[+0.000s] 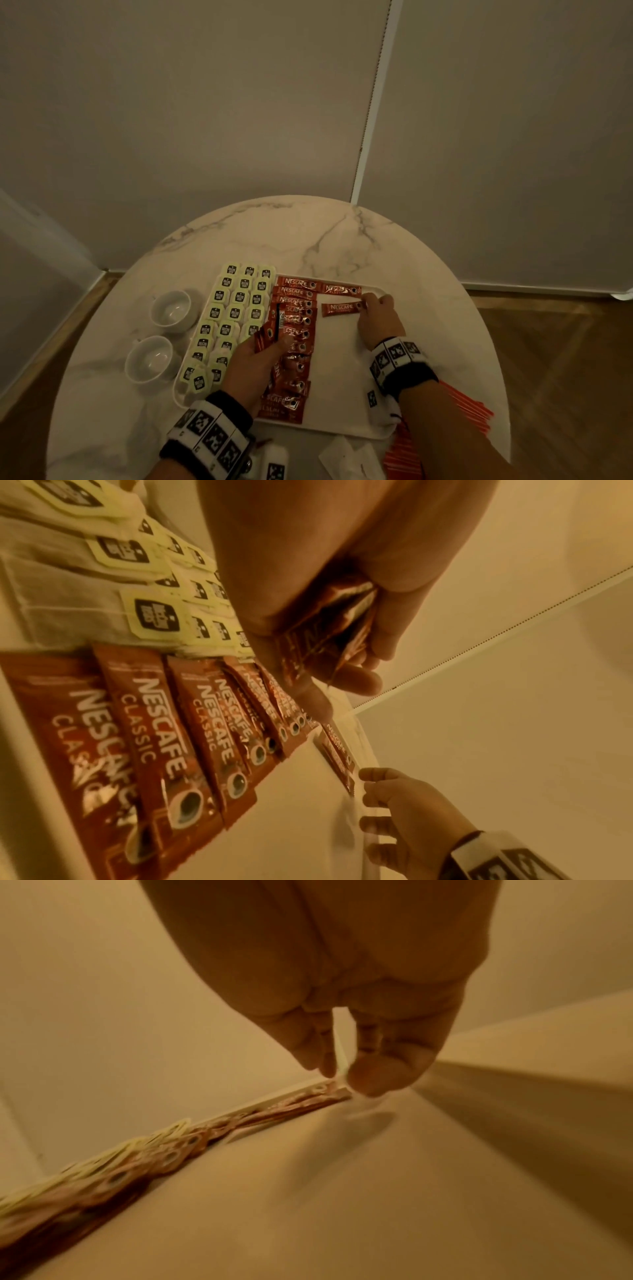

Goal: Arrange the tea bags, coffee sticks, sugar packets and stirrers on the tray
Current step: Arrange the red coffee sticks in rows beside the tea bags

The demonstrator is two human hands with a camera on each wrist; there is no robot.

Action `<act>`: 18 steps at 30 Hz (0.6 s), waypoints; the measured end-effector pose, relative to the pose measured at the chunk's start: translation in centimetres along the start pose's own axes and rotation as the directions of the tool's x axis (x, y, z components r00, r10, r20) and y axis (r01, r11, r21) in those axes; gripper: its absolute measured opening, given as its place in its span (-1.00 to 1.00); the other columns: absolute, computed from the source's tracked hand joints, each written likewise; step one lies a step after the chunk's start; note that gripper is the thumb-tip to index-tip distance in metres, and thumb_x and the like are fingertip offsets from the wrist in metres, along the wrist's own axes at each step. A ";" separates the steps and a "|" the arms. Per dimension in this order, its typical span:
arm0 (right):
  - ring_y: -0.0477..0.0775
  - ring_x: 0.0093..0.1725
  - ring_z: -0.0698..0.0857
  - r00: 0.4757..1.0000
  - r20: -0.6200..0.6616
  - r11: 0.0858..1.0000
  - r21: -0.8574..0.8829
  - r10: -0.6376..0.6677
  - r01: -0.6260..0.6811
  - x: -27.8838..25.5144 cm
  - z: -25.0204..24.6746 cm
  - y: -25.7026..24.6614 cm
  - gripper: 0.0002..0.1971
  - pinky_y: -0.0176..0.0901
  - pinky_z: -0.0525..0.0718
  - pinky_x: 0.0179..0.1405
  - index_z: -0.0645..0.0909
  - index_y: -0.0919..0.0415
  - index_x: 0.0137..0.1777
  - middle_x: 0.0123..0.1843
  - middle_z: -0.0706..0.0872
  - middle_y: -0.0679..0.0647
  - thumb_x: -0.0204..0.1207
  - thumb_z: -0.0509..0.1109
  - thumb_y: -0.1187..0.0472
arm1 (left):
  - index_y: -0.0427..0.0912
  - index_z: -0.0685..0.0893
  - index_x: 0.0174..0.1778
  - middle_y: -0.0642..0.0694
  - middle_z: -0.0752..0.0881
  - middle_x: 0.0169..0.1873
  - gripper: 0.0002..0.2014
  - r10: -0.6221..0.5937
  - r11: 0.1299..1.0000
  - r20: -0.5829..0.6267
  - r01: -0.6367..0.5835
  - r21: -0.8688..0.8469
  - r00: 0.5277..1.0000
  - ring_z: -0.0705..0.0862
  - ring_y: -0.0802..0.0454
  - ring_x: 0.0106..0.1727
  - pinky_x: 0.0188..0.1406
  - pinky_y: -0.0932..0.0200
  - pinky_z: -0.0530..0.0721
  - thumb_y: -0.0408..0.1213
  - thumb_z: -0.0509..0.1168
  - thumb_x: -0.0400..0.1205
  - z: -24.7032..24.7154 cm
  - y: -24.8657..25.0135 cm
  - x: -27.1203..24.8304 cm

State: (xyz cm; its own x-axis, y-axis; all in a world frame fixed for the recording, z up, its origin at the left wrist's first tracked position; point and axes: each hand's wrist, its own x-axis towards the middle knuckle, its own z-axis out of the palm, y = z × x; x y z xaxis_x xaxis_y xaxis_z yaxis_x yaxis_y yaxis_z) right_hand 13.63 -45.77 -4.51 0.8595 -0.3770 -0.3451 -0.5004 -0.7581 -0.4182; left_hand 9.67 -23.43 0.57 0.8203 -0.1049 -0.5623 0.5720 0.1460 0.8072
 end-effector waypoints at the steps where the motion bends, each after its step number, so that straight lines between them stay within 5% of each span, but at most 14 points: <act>1: 0.27 0.30 0.53 0.999 -0.043 0.999 -0.043 -0.030 0.028 -0.6 0.2 -0.1 -0.64 0.05 0.54 0.28 0.45 0.12 0.43 0.43 0.36 0.20 0.67 0.09 0.24 | -0.23 0.73 0.04 -0.25 0.80 -0.24 -0.84 0.002 1.000 0.000 -0.002 0.003 1.000 0.72 -0.17 -0.30 -0.02 -0.29 0.72 -0.34 0.40 0.57 -0.1 0.0 0.0; 5: 0.18 0.63 0.10 0.975 0.063 0.964 -0.146 -0.213 0.221 -2.8 1.6 -0.9 -0.48 0.10 0.33 0.56 0.23 0.02 0.61 0.66 0.12 0.08 0.64 0.11 0.22 | -0.27 0.73 0.05 -0.38 0.74 -0.20 -0.82 -0.002 1.000 0.001 0.002 0.029 1.000 0.70 -0.21 -0.30 0.01 -0.41 0.69 -0.32 0.41 0.56 -0.5 -0.3 0.2; 8: 0.16 0.69 -0.24 0.959 0.207 0.935 -0.255 -0.195 0.245 -3.1 2.3 -1.0 -0.38 0.21 0.12 0.64 -0.02 -0.05 0.69 0.73 -0.15 0.04 0.65 0.07 0.18 | -0.29 0.73 0.06 -0.38 0.73 -0.24 -0.81 0.004 0.999 -0.001 -0.004 0.040 1.000 0.69 -0.23 -0.26 -0.01 -0.38 0.70 -0.33 0.41 0.56 -0.6 -0.4 0.1; 18: 0.19 0.68 -0.32 0.953 0.285 0.942 -0.275 -0.108 0.189 -2.3 3.0 -1.8 -0.30 0.26 -0.05 0.64 -0.16 -0.15 0.69 0.72 -0.29 0.06 0.62 0.07 0.16 | -0.22 0.76 0.01 -0.39 0.80 -0.10 -0.84 -0.014 0.998 -0.003 0.014 0.060 1.000 0.72 -0.51 0.03 0.03 -0.40 0.71 -0.28 0.42 0.55 -0.8 -0.4 -0.4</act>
State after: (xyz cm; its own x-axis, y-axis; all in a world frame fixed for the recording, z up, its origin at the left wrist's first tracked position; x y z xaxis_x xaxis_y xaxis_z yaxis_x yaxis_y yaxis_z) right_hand 12.22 -41.99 -5.45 0.8433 -0.1256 -0.5226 -0.2802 -0.9325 -0.2281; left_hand 9.08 -22.68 0.33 0.8123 -0.1035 -0.5740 0.5822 0.0848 0.8086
